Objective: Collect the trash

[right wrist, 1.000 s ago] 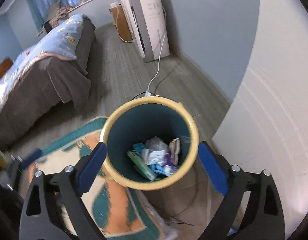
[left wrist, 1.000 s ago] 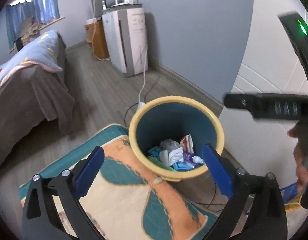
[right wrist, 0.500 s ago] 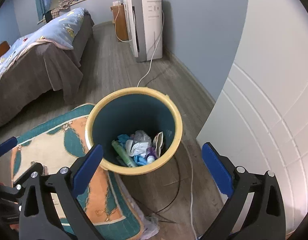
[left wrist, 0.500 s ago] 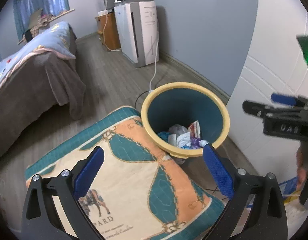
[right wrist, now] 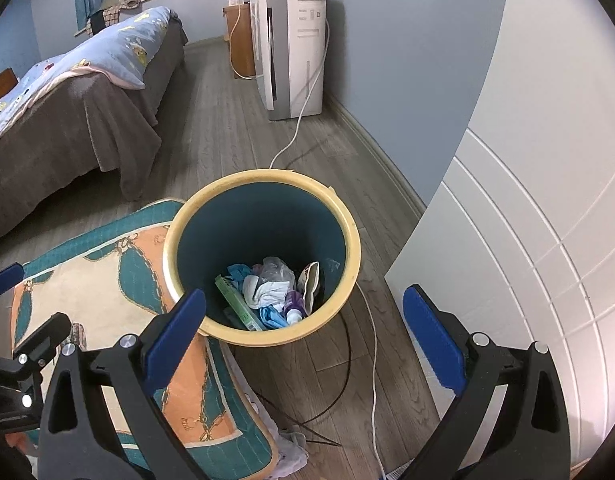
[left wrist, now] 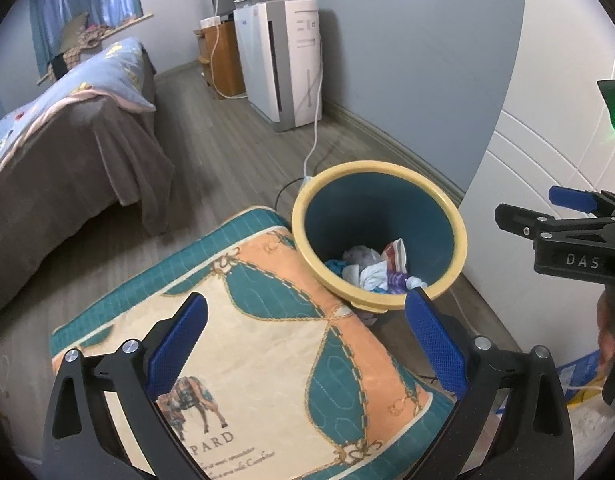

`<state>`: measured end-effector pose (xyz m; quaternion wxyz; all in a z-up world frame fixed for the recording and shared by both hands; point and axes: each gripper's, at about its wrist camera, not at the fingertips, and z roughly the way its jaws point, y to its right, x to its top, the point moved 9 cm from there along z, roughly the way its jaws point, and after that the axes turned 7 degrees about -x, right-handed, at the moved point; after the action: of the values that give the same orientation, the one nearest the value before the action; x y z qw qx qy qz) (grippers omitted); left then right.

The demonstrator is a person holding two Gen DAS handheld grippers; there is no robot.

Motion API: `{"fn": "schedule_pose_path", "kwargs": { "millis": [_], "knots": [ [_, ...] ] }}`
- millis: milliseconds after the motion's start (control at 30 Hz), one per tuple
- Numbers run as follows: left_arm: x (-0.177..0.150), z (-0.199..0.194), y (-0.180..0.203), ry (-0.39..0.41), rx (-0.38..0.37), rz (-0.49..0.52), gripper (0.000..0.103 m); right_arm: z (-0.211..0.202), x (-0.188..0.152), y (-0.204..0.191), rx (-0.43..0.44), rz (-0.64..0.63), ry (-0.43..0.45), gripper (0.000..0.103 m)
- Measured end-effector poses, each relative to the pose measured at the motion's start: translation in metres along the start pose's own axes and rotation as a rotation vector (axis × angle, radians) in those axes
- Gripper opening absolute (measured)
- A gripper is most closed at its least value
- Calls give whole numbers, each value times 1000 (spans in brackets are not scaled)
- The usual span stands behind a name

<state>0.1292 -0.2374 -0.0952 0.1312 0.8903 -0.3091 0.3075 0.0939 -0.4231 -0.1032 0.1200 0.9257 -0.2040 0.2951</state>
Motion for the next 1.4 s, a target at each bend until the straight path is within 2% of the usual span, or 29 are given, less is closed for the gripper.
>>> {"fn": "schedule_pose_path", "kwargs": {
  "millis": [1400],
  "knots": [
    [3,0,0,11,10,-8,98,3,-2,4,-18,-7,-7,97]
  ]
}}
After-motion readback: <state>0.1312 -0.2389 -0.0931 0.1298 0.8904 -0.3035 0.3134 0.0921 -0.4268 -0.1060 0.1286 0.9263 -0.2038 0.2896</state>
